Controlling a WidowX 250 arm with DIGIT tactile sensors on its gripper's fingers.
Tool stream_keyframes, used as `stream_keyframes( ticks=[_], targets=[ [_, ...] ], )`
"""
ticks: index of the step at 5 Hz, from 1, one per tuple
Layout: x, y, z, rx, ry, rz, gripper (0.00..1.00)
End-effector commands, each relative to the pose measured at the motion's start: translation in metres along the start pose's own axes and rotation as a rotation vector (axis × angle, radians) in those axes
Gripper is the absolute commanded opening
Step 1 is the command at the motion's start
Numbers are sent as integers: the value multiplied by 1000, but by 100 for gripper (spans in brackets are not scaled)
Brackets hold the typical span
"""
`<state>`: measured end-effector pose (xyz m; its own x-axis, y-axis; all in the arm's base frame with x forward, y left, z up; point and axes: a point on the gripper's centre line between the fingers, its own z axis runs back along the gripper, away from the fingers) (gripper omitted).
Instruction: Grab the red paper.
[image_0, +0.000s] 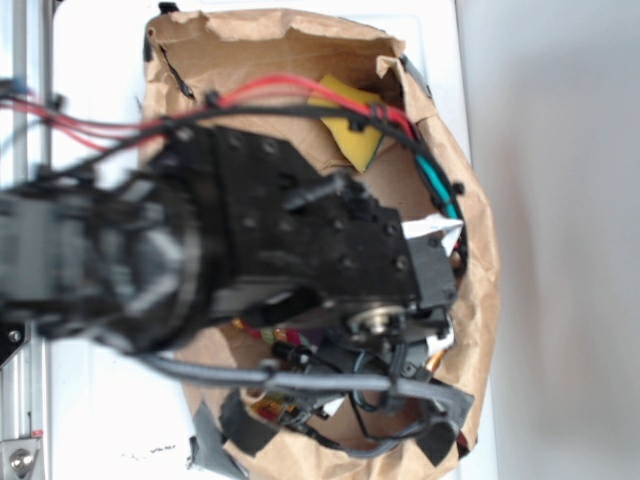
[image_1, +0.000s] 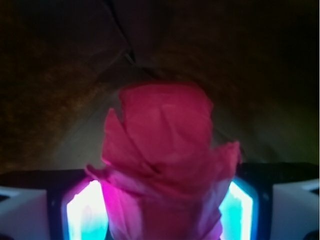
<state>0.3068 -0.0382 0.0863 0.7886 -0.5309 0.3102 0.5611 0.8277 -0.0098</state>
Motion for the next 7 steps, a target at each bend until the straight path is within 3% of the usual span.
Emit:
stream_keyframes(
  ticks=[1, 2, 3, 4, 5, 7],
  targets=[
    [5, 31, 87, 278, 7, 440, 0],
    [-2, 30, 101, 390, 89, 660, 0],
    [-6, 19, 119, 337, 127, 645, 0],
    [-11, 18, 130, 330, 132, 608, 0],
    [-16, 20, 153, 248, 96, 585, 0],
    [-24, 23, 148, 276, 114, 585, 0]
  ],
)
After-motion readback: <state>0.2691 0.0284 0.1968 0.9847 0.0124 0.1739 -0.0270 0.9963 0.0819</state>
